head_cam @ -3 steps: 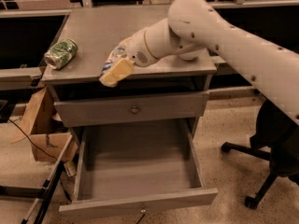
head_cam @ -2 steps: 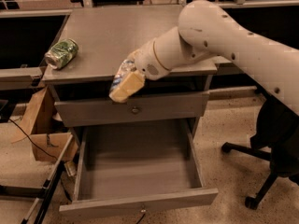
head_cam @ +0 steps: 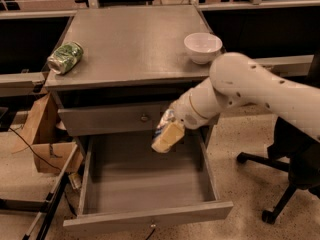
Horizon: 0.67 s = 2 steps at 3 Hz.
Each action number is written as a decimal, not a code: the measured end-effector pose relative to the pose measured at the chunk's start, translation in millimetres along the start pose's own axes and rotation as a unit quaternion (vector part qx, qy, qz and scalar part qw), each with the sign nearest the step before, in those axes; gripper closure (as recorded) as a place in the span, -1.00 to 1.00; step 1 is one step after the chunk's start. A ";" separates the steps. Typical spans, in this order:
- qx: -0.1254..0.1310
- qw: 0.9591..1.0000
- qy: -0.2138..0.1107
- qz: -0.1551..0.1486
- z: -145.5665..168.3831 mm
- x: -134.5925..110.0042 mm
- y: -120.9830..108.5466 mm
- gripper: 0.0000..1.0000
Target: Place redbull can into middle drawer
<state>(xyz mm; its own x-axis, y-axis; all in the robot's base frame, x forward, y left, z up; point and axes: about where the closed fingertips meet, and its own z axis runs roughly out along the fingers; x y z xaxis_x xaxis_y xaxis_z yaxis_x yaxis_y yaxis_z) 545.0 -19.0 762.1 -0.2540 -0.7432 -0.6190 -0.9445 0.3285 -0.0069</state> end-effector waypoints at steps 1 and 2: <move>-0.031 0.997 0.055 0.045 49.5 81.6 -12.1 1.00; -0.035 0.997 0.056 0.047 57.5 84.9 -10.6 1.00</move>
Offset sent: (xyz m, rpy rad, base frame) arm 0.0006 -0.0285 -0.0647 -0.0604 0.0954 -0.0274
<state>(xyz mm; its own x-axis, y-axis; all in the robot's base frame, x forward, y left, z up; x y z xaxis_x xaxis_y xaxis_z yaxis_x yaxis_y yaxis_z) 545.5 -52.1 664.4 -0.3606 -0.7720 -0.5234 -0.9264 0.3617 0.1047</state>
